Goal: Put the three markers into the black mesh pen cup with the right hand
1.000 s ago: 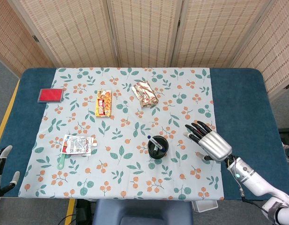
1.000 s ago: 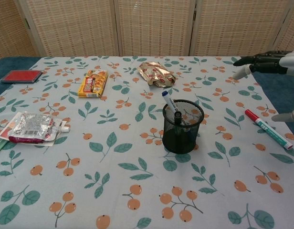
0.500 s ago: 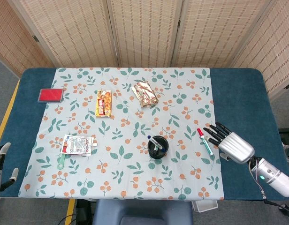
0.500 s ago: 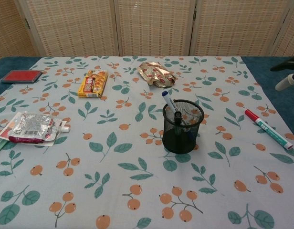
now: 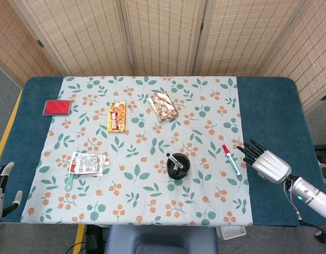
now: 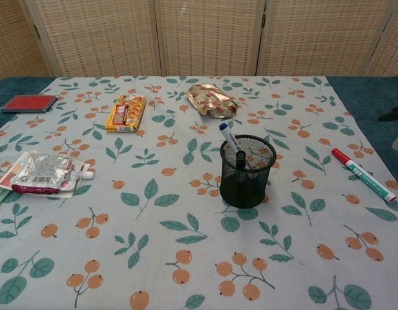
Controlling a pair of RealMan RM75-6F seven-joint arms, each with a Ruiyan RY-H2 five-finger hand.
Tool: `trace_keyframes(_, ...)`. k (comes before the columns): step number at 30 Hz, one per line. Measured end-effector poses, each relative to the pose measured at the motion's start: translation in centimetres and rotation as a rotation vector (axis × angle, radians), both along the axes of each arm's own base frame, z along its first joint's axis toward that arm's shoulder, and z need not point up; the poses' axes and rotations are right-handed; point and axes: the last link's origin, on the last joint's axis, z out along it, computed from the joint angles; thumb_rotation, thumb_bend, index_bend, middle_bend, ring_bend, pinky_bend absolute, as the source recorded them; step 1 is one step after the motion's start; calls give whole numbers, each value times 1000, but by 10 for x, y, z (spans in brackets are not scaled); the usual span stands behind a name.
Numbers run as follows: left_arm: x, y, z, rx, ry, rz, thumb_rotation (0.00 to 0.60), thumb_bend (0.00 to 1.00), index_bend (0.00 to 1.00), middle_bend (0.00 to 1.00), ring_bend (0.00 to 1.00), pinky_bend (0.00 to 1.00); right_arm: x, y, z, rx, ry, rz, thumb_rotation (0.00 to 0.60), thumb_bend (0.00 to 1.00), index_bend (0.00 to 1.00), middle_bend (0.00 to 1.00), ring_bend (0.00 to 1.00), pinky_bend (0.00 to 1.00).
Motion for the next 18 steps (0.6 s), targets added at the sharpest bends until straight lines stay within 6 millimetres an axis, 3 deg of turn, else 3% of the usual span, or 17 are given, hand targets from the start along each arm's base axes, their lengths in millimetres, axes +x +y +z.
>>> trace_keyframes(18,-1,-1,2,4,-1,1,600,402,21,164,55,264,1,-13,-49,68,-11,22,600,251,351,34,0,0)
